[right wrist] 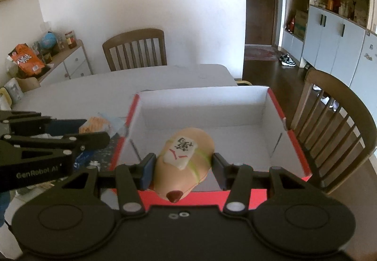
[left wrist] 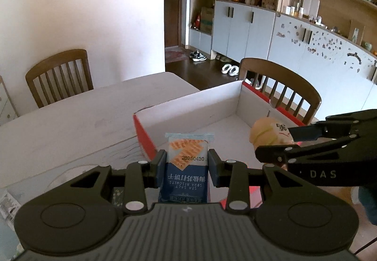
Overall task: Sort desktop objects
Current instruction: 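Lift and carry the pig toy and biscuit packet over the red shoebox, then lower into the box and open the right gripper while the left releases the packet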
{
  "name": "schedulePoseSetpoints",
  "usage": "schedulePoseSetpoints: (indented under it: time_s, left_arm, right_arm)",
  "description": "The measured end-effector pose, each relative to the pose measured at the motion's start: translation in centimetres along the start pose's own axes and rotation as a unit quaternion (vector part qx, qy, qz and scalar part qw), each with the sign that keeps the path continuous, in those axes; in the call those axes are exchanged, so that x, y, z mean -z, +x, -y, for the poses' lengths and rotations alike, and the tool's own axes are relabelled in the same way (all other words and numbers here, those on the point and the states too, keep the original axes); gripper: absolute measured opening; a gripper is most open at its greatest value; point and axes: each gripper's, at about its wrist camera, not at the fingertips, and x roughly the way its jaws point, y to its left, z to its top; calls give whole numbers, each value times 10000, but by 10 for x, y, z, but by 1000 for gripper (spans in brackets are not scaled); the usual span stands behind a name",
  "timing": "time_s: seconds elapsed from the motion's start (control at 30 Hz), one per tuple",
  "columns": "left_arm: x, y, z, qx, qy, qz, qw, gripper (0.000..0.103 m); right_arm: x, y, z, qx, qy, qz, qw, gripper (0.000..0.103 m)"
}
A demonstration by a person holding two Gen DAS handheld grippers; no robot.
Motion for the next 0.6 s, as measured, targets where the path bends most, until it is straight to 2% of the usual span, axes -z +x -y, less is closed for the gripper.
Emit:
schedulePoseSetpoints:
  time_s: [0.23, 0.6]
  left_arm:
    - [-17, 36, 12, -42, 107, -234, 9997, 36]
    - [-28, 101, 17, -76, 235, -850, 9961, 36]
  right_arm:
    - [-7, 19, 26, 82, -101, -236, 9996, 51]
    - [-12, 55, 54, -223, -398, -689, 9966, 51]
